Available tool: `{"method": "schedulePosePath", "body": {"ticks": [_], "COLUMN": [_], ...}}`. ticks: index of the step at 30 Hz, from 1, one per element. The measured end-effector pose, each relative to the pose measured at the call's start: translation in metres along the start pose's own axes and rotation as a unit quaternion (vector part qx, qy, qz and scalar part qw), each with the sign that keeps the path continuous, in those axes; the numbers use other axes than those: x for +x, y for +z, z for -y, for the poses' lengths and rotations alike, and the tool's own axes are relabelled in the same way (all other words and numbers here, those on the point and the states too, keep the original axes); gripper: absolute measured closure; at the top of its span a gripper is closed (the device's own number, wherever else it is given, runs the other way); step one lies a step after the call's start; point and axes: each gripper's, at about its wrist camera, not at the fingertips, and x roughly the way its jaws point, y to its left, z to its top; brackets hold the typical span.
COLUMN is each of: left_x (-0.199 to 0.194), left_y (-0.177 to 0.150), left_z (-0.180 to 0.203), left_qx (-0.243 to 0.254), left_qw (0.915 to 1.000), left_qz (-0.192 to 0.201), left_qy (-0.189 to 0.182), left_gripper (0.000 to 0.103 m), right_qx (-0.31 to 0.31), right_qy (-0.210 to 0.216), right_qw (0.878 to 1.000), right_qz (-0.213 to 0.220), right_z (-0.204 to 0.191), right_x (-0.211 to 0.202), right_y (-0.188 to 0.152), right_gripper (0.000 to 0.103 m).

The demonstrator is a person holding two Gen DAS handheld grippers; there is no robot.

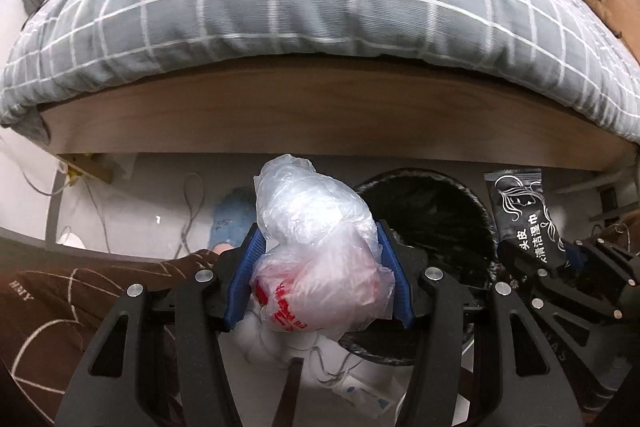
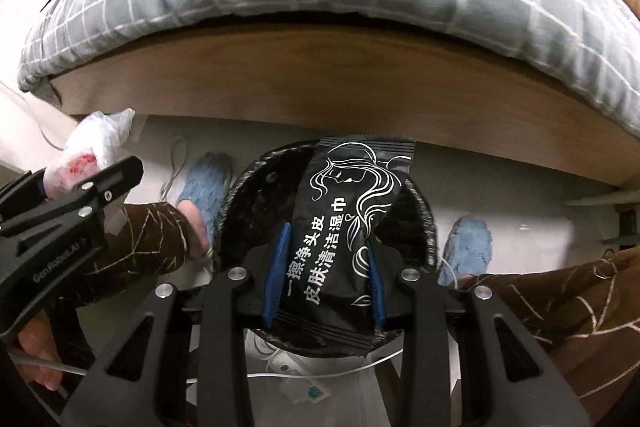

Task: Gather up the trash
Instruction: 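Open the right tool over the bin to drop the black wipe packet, then open the left tool over the bin to drop the red-printed plastic bag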

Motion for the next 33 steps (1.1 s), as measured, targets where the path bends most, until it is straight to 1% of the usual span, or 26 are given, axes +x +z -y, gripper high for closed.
{"method": "schedulePosePath", "body": {"ticks": [2, 4, 7, 10, 12, 14, 18, 21, 24, 29, 33], "left_x": [0.002, 0.004, 0.004, 0.007, 0.009, 0.009, 0.008, 0.008, 0.007, 0.012, 0.013], "left_y": [-0.001, -0.003, -0.003, -0.005, -0.005, -0.004, 0.0, 0.002, 0.005, 0.005, 0.005], "left_z": [-0.008, -0.015, -0.017, -0.011, -0.004, 0.003, 0.022, 0.036, 0.048, 0.069, 0.088], "left_qx": [-0.006, -0.015, -0.018, -0.018, -0.014, -0.009, 0.009, 0.019, 0.027, 0.037, 0.055], "left_qw": [1.0, 0.9998, 0.9997, 0.9997, 0.9998, 0.9998, 0.9998, 0.9995, 0.9992, 0.9983, 0.9975], "left_qz": [-0.001, -0.005, -0.005, -0.01, -0.013, -0.015, -0.013, -0.017, -0.019, -0.032, -0.032], "left_qy": [0.008, 0.011, 0.012, 0.011, 0.007, 0.0, -0.009, -0.017, -0.023, -0.032, -0.032], "left_gripper": [0.048, 0.048, 0.048, 0.048, 0.048, 0.048, 0.048, 0.048, 0.048, 0.048, 0.048], "right_qx": [-0.006, -0.012, -0.017, -0.022, -0.022, -0.019, -0.002, 0.01, 0.023, 0.045, 0.067], "right_qy": [0.002, 0.003, -0.002, -0.009, -0.016, -0.022, -0.034, -0.042, -0.049, -0.055, -0.059], "right_qw": [1.0, 1.0, 1.0, 1.0, 1.0, 0.999, 0.999, 0.998, 0.998, 0.995, 0.994], "right_qz": [-0.003, -0.005, -0.002, 0.004, 0.013, 0.018, 0.029, 0.039, 0.045, 0.067, 0.069], "right_z": [-0.007, -0.01, -0.011, -0.008, -0.001, 0.006, 0.026, 0.04, 0.054, 0.077, 0.093], "right_x": [0.004, 0.008, 0.009, 0.005, 0.0, -0.004, -0.015, -0.023, -0.028, -0.042, -0.042], "right_y": [0.002, 0.004, 0.004, 0.001, 0.001, 0.001, -0.002, -0.006, -0.01, -0.017, -0.02], "right_gripper": [0.069, 0.067, 0.061, 0.051, 0.039, 0.032, 0.021, 0.016, 0.014, 0.013, 0.013]}}
